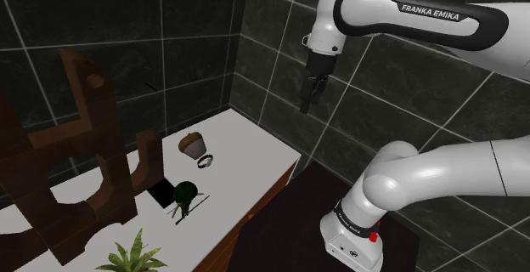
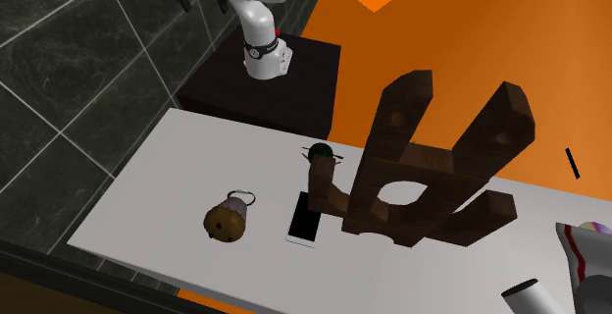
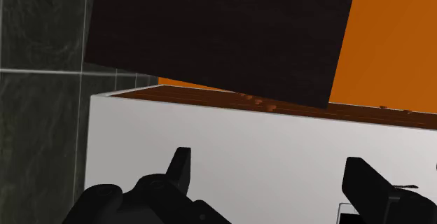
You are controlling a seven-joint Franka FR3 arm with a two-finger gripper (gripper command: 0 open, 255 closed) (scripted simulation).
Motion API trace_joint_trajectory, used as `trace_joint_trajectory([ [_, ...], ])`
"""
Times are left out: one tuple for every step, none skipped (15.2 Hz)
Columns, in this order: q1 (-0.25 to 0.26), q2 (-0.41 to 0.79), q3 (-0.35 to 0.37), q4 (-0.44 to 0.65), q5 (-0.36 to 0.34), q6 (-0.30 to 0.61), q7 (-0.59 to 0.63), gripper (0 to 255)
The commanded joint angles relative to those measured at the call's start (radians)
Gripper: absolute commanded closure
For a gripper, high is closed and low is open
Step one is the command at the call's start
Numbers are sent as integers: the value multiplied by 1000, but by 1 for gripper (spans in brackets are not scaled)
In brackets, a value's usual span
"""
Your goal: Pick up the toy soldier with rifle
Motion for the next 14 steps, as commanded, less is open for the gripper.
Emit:
trace_joint_trajectory([
  [0, 0, 0, 0, 0, 0, 0, 0],
  [9, 9, 15, -15, 15, 31, 11, 0],
  [17, 19, 30, -29, 29, 62, 21, 0],
  [26, 31, 45, -42, 44, 94, 31, 0],
  [35, 45, 61, -53, 58, 126, 41, 0],
  [44, 59, 76, -63, 72, 158, 51, 0],
  [53, 76, 92, -72, 85, 190, 61, 0],
  [62, 94, 108, -80, 98, 223, 70, 0],
  [70, 113, 124, -86, 111, 256, 80, 0],
  [78, 133, 140, -91, 123, 290, 89, 0],
  [86, 156, 156, -94, 134, 323, 98, 0],
  [94, 179, 173, -96, 144, 357, 108, 0],
  [102, 204, 189, -97, 154, 390, 117, 0],
  [109, 230, 205, -96, 163, 424, 126, 0],
])
